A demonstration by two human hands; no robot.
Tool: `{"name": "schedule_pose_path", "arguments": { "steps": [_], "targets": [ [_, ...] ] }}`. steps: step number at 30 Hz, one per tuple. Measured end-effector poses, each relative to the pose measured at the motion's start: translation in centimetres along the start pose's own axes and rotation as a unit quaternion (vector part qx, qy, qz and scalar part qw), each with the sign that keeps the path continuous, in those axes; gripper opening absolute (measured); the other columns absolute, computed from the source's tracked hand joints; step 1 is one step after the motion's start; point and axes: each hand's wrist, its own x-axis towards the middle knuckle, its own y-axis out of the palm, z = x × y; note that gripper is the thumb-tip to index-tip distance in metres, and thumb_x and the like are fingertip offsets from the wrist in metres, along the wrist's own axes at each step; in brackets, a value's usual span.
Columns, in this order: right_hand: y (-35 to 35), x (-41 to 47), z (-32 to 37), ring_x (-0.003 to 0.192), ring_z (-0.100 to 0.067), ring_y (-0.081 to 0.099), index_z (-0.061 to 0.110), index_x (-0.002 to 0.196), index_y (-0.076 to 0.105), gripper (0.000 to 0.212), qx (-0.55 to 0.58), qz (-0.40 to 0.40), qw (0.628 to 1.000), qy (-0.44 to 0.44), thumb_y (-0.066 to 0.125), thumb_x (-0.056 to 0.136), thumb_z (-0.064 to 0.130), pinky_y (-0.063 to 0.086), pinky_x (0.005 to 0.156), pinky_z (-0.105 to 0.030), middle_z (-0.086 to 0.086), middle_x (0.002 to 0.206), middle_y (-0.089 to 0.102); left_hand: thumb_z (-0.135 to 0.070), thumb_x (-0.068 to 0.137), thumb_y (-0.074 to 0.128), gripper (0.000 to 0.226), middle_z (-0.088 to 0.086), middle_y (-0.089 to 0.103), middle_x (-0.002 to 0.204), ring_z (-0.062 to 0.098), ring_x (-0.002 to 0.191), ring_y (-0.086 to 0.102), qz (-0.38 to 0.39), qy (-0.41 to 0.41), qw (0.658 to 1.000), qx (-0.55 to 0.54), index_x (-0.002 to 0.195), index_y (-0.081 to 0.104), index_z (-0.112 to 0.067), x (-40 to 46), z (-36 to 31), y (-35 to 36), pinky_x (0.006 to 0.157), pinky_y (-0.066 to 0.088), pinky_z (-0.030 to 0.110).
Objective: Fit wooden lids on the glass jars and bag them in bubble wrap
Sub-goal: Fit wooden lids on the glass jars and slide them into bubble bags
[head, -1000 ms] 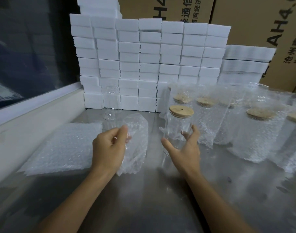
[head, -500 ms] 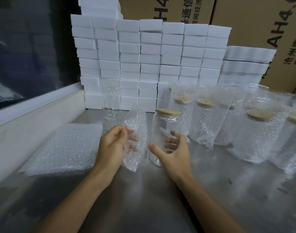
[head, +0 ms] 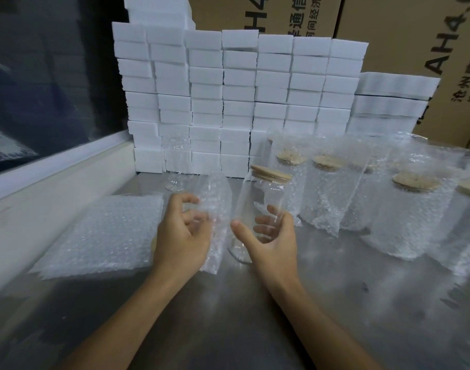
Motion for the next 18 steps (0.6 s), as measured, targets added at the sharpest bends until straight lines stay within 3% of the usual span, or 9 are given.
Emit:
{"name": "schedule_pose_path", "arguments": {
  "steps": [2,5,7,10,14,16,18],
  "targets": [
    [0.3,-0.2,0.8,0.094,-0.006,0.071,0.034,0.122,0.052,0.08,0.087,0.003,0.996,0.027,0.082,0.054,0.063,0.057,0.077,-0.022,0.004,0.111,0.068,0.005,0.089,0.054,0.033,-0.015,0.063,0.089,0.003,0.078,0.064,-0.066,0.091,0.993,0.04,0.103,0.04,-0.022,0.1,0.0,-0.4,0.066,0.054,0.022],
    [1.2,-1.1,2.3,0.088,-0.021,0.073,0.015,0.117,0.059,0.077,0.239,0.029,0.967,0.089,0.082,0.055,0.054,0.059,0.076,-0.03,-0.01,0.103,0.073,0.019,0.082,0.05,0.026,0.005,0.063,0.092,0.024,0.08,0.061,-0.114,0.215,0.961,0.134,0.086,0.049,-0.007,0.6,0.2,-1.0,0.067,0.052,0.04],
    [1.8,-1.9,3.2,0.083,-0.028,0.071,0.012,0.108,0.06,0.072,0.307,0.077,0.939,0.133,0.081,0.054,0.055,0.061,0.078,-0.043,-0.015,0.094,0.073,0.026,0.074,0.052,0.026,0.014,0.064,0.094,0.028,0.08,0.062,-0.122,0.258,0.939,0.189,0.072,0.059,0.001,0.8,0.4,-1.2,0.064,0.05,0.035],
    [2.5,-2.9,4.5,0.079,-0.033,0.071,0.017,0.094,0.07,0.071,0.359,0.17,0.905,0.156,0.089,0.044,0.064,0.058,0.082,-0.049,-0.021,0.092,0.073,0.02,0.079,0.062,0.021,0.017,0.07,0.101,0.032,0.089,0.068,-0.076,0.256,0.933,0.24,0.088,0.072,0.003,0.5,0.5,-1.6,0.073,0.053,0.033],
    [3.4,-4.1,5.6,0.082,-0.029,0.071,0.006,0.102,0.071,0.089,0.396,0.201,0.883,0.151,0.094,0.036,0.062,0.06,0.082,-0.043,-0.021,0.096,0.072,-0.01,0.081,0.065,0.031,0.015,0.069,0.109,0.032,0.094,0.067,-0.011,0.249,0.938,0.242,0.109,0.069,0.0,-0.3,0.3,-1.5,0.075,0.057,0.042],
    [3.3,-4.1,5.6,0.084,-0.026,0.072,0.01,0.094,0.073,0.071,0.395,0.186,0.887,0.148,0.095,0.041,0.051,0.059,0.091,-0.047,-0.017,0.097,0.073,-0.016,0.08,0.063,0.035,0.014,0.07,0.108,0.03,0.092,0.068,0.001,0.252,0.947,0.197,0.112,0.067,-0.001,-0.8,-0.1,-1.8,0.075,0.058,0.045],
    [2.9,-4.1,5.2,0.081,-0.022,0.074,0.01,0.094,0.072,0.056,0.395,0.18,0.889,0.147,0.086,0.051,0.044,0.062,0.083,-0.041,-0.012,0.093,0.075,-0.018,0.082,0.063,0.038,0.01,0.069,0.111,0.028,0.091,0.069,0.029,0.228,0.961,0.157,0.118,0.065,-0.004,-1.1,-0.1,-1.9,0.076,0.058,0.046]
  ]
}}
